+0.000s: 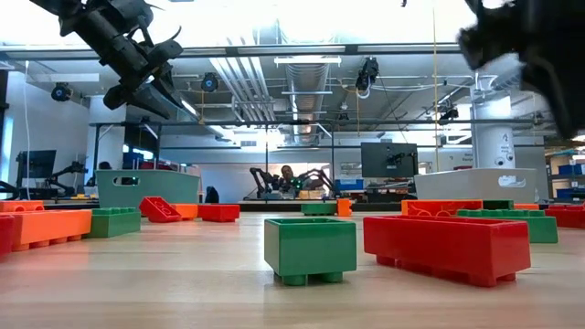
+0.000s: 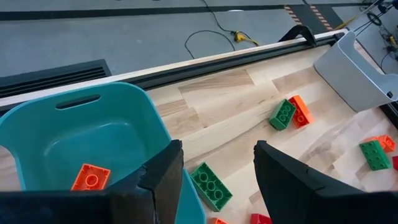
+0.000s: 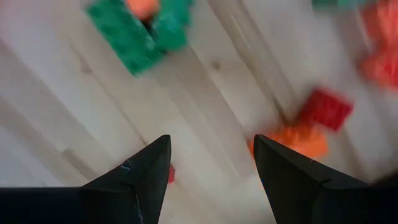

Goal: Sort blocks
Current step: Put the orange game piece into the blue bin

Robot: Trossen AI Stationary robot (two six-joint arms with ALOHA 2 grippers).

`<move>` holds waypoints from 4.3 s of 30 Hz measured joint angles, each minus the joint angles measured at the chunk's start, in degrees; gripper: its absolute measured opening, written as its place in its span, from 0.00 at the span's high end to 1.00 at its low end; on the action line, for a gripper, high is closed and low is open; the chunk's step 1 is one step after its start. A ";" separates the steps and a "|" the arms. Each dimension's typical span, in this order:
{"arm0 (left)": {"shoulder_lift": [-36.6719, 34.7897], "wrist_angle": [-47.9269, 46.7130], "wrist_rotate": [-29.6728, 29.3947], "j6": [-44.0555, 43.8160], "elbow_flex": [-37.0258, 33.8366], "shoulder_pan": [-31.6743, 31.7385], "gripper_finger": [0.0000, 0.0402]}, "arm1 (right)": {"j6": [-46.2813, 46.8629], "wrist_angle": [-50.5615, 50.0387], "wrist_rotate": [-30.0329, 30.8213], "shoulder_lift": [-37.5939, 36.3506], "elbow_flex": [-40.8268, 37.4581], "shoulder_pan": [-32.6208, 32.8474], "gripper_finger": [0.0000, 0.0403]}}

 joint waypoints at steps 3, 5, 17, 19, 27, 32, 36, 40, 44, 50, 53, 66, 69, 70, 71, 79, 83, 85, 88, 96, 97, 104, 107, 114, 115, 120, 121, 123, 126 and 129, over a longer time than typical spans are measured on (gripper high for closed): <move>0.00 -0.02 0.02 0.00 -0.01 0.00 0.57 | 9.18 -0.20 -1.65 -1.98 -2.81 0.79 0.46; 0.00 -0.02 0.00 0.00 -0.01 0.00 0.57 | 16.08 -0.75 -2.26 -3.35 -4.25 0.89 0.46; 0.00 0.03 -0.02 -0.01 -0.01 0.00 0.57 | 46.80 -2.20 -3.78 -11.16 -11.67 0.82 0.46; 0.00 0.23 -0.05 -0.02 0.00 0.00 0.57 | 47.48 -2.10 -3.45 -11.46 -13.05 0.82 0.46; 0.00 0.63 -0.11 -0.77 0.00 0.00 0.57 | 50.67 7.55 -3.35 -11.80 -20.12 0.80 0.45; 0.00 0.89 -0.11 -0.90 0.00 0.00 0.57 | 52.42 12.04 -3.23 -11.11 -23.76 0.80 0.39; 0.00 1.03 -0.13 -1.32 0.00 0.00 0.57 | 52.42 13.29 -2.89 -10.90 -25.98 0.80 0.36; 0.00 1.03 -0.13 -1.53 -0.02 0.00 0.57 | 52.36 16.68 -2.00 -10.97 -28.78 0.80 0.37; 0.00 1.02 -0.13 -2.19 -0.01 0.00 0.57 | 51.59 18.74 -1.98 -10.97 -29.95 0.80 0.43; 0.00 1.14 -0.13 -2.42 -0.01 0.00 0.57 | 50.04 18.89 -2.00 -11.03 -30.38 0.80 0.57; 0.00 1.87 -0.13 -2.44 -0.01 0.00 0.57 | 49.27 18.92 -2.01 -11.03 -30.43 0.80 0.67; 0.02 5.05 2.49 -0.89 0.00 0.00 0.57 | 44.28 18.09 -2.43 -14.59 -25.75 0.82 0.79; 0.02 7.47 6.22 -0.09 -0.01 -0.01 0.57 | 39.53 18.62 -2.34 -16.78 -22.74 0.76 0.79; 0.02 8.69 7.71 0.26 -0.01 -0.05 0.57 | 37.57 18.43 -2.11 -17.35 -21.69 0.71 0.79; 0.02 10.08 9.57 0.56 -0.02 -0.11 0.57 | 35.63 18.38 -1.93 -17.82 -20.58 0.57 0.79; 1.33 22.83 28.48 -0.08 0.00 -2.02 0.57 | 12.34 18.66 0.22 -17.29 -11.78 -6.85 0.79; 2.78 27.79 32.61 -1.97 0.00 -5.02 0.57 | -5.19 20.52 1.01 -12.84 -6.36 -13.16 0.79; 3.58 30.25 32.87 -2.50 0.00 -7.09 0.57 | -12.21 22.04 0.98 -10.05 -3.35 -16.50 0.79; 4.62 33.39 32.98 -2.64 0.00 -10.39 0.57 | -21.66 23.39 -0.55 -5.53 1.06 -21.31 0.79; 7.33 38.04 33.06 -2.48 0.00 -16.67 0.57 | -42.17 28.24 -11.13 5.67 11.36 -33.42 0.79; 7.67 38.12 33.07 -2.45 0.00 -17.00 0.57 | -44.20 28.69 -12.92 6.89 12.49 -34.37 0.79; 10.42 38.10 33.69 -0.40 0.00 -18.98 0.57 | -55.97 29.19 -19.88 15.84 21.44 -37.60 0.79; 12.19 38.14 36.11 3.20 0.00 -20.47 0.57 | -61.52 28.92 -20.49 18.76 24.97 -38.30 0.79; 15.26 38.18 37.61 7.63 0.00 -22.91 0.57 | -71.99 28.83 -20.47 20.27 29.12 -40.83 0.79; 15.71 38.13 37.59 8.15 0.00 -22.88 0.57 | -73.04 29.13 -20.47 20.27 29.52 -41.35 0.79; 17.93 38.10 31.42 10.23 -0.02 -22.86 0.57 | -74.51 29.17 -23.21 20.27 32.21 -43.24 0.79; 18.46 38.14 30.48 10.70 -0.01 -22.85 0.57 | -74.52 29.20 -23.27 20.24 32.67 -43.31 0.79; 19.23 38.10 29.08 11.19 -0.02 -22.80 0.57 | -74.51 28.90 -23.42 20.20 33.42 -43.28 0.79; 19.91 38.47 26.99 12.16 0.11 -22.86 0.57 | -74.42 27.86 -23.49 20.22 34.63 -43.18 0.79; 20.17 38.64 24.91 13.59 1.14 -22.79 0.57 | -73.57 27.41 -23.49 20.20 35.19 -43.20 0.79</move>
